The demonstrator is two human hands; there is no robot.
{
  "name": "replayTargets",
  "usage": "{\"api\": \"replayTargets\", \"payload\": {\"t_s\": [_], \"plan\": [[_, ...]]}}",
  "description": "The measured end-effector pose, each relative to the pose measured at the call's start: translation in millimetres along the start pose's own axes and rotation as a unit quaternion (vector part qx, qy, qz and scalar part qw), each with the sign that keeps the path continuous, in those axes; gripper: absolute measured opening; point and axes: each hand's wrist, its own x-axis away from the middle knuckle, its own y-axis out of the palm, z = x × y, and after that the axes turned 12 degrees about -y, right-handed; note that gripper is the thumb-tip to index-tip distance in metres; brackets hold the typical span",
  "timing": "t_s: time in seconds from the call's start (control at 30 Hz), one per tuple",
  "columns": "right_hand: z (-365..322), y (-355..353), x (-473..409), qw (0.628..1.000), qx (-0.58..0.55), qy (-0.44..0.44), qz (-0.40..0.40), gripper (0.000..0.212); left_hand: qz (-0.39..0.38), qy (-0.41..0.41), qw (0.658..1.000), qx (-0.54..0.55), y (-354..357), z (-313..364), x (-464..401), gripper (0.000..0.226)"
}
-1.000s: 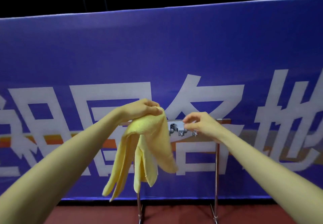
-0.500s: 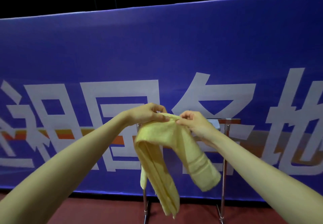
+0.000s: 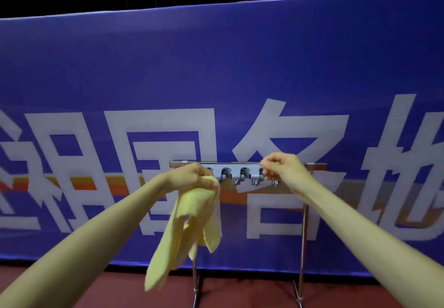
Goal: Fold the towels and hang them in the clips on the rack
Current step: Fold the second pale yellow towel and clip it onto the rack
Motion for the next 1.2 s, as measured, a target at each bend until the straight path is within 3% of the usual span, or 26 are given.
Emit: {"api": "replayTargets", "payload": {"t_s": [0.07, 0.2, 0.33, 0.43, 0.6, 0.87, 0.97, 1.13, 1.2], "plan": [[6, 12, 2, 1.000, 0.020, 0.001, -0.020, 0.009, 0.007, -0.008, 1.000, -0.019, -3, 8, -2, 0.028], [10, 33, 0, 0.992, 0.048, 0.006, -0.117, 0.045, 0.007, -0.007, 0.999, -0.031, -15, 19, -3, 0.023], [4, 53, -3, 0.981, 0.061, -0.013, -0.182, 0.034, -0.005, 0.009, 0.997, -0.073, -17, 28, -7, 0.021], [2, 61, -2, 0.986, 0.048, -0.007, -0.161, 0.008, 0.009, 0.014, 0.996, -0.084, -15, 35, -9, 0.024], [-3, 47, -3, 0.992, 0.064, -0.007, -0.111, 0.015, 0.009, 0.002, 0.999, -0.052, -14, 33, -11, 0.028], [-3, 16, -11, 0.997, 0.065, 0.044, -0.029, 0.021, -0.011, -0.011, 0.994, 0.105, 8, -2, -17, 0.057], [4, 9, -8, 0.993, 0.073, 0.043, -0.086, 0.022, 0.006, -0.023, 0.988, 0.151, 11, -11, -20, 0.060], [13, 7, -5, 0.976, 0.074, 0.043, -0.202, 0.029, 0.016, -0.002, 0.988, 0.155, 19, 9, -20, 0.031], [22, 8, -8, 0.970, 0.050, 0.056, -0.231, 0.024, 0.023, -0.006, 0.988, 0.152, 25, 12, -20, 0.030]]}}
